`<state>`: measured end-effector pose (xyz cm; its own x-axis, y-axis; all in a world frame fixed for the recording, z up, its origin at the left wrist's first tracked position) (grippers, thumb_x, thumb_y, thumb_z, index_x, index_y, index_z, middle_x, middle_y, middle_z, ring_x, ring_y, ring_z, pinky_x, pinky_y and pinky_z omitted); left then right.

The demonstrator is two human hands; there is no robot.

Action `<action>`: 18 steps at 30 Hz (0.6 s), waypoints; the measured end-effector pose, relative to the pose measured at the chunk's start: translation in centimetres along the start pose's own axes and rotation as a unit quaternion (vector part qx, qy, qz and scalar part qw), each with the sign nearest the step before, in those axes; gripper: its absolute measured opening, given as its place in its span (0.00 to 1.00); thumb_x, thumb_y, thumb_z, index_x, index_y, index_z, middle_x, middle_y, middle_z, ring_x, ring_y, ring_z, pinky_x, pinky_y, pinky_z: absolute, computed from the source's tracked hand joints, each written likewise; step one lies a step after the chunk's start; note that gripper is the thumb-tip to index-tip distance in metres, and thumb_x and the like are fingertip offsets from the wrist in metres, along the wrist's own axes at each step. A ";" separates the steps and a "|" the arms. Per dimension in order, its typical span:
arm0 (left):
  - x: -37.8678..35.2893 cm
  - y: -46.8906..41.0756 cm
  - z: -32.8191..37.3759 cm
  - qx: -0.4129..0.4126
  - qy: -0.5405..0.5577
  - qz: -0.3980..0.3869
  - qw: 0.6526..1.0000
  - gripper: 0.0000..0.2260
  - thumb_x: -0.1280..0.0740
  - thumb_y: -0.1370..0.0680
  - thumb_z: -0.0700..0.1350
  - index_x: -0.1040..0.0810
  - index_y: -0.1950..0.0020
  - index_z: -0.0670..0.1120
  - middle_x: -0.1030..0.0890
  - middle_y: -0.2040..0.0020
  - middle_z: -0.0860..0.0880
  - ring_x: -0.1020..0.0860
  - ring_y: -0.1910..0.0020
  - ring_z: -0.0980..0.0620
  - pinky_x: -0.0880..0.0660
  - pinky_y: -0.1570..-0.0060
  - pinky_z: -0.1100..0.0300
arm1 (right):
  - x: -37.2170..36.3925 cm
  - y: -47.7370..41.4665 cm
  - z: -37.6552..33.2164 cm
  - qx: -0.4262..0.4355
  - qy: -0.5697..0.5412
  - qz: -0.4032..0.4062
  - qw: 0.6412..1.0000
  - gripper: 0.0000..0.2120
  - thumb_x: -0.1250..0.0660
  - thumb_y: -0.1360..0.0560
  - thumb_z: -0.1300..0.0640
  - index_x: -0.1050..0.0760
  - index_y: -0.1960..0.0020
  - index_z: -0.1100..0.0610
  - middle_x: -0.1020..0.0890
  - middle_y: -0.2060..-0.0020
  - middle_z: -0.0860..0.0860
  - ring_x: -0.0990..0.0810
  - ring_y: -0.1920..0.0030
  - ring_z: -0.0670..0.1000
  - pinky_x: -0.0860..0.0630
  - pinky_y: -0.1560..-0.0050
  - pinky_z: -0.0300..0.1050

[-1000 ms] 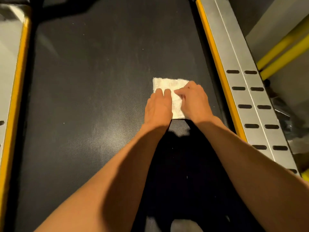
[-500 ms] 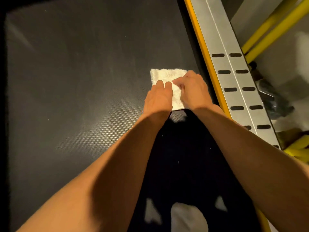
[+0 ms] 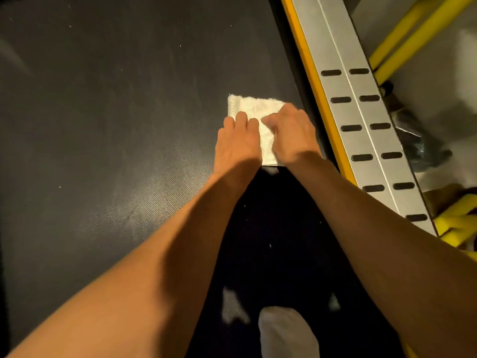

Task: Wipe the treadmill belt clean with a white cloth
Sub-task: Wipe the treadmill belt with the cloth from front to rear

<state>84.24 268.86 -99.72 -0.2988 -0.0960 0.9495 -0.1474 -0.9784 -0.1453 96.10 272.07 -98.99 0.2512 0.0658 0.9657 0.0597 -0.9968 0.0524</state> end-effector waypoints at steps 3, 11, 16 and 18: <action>-0.9 1.8 0.9 -0.056 0.039 0.030 0.997 0.08 0.39 0.32 0.38 0.23 0.56 0.39 0.24 0.59 0.40 0.26 0.62 0.40 0.30 0.67 0.51 | 0.8 3.7 1.2 0.042 -0.010 0.002 0.999 0.16 0.37 0.22 0.60 0.25 0.34 0.55 0.25 0.41 0.57 0.27 0.43 0.57 0.30 0.43 0.44; 0.0 0.2 2.1 -0.050 0.043 -0.034 0.997 0.06 0.40 0.22 0.37 0.26 0.46 0.41 0.27 0.50 0.43 0.29 0.53 0.43 0.33 0.61 0.53 | 2.2 0.7 2.5 -0.045 0.006 -0.066 0.997 0.19 0.34 0.23 0.65 0.25 0.34 0.53 0.24 0.40 0.54 0.25 0.42 0.57 0.26 0.41 0.47; 0.0 2.1 4.0 -0.027 0.052 -0.070 0.996 0.12 0.37 0.23 0.39 0.28 0.39 0.43 0.28 0.45 0.44 0.28 0.48 0.44 0.32 0.59 0.55 | 1.0 3.1 3.5 -0.094 -0.020 -0.044 0.994 0.18 0.37 0.20 0.56 0.29 0.31 0.53 0.27 0.37 0.53 0.29 0.37 0.56 0.31 0.35 0.47; 0.1 2.9 3.7 -0.057 0.036 -0.064 0.996 0.12 0.33 0.24 0.40 0.26 0.41 0.43 0.27 0.48 0.44 0.26 0.51 0.45 0.29 0.60 0.55 | 0.7 4.4 4.2 -0.071 -0.004 -0.068 0.995 0.19 0.39 0.19 0.52 0.30 0.30 0.53 0.28 0.36 0.52 0.30 0.36 0.54 0.34 0.32 0.46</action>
<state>87.25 265.39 -99.04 -0.3375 0.0462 0.9402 -0.2934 -0.9542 -0.0584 100.63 267.90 -99.15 0.2569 0.1998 0.9455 -0.0427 -0.9751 0.2177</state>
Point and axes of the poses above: each hand's wrist, its own y-axis away from the middle knuckle, its own x-axis out of the back of the hand, z = x × y, the point moved 1 cm from there along -y, towards the middle knuckle
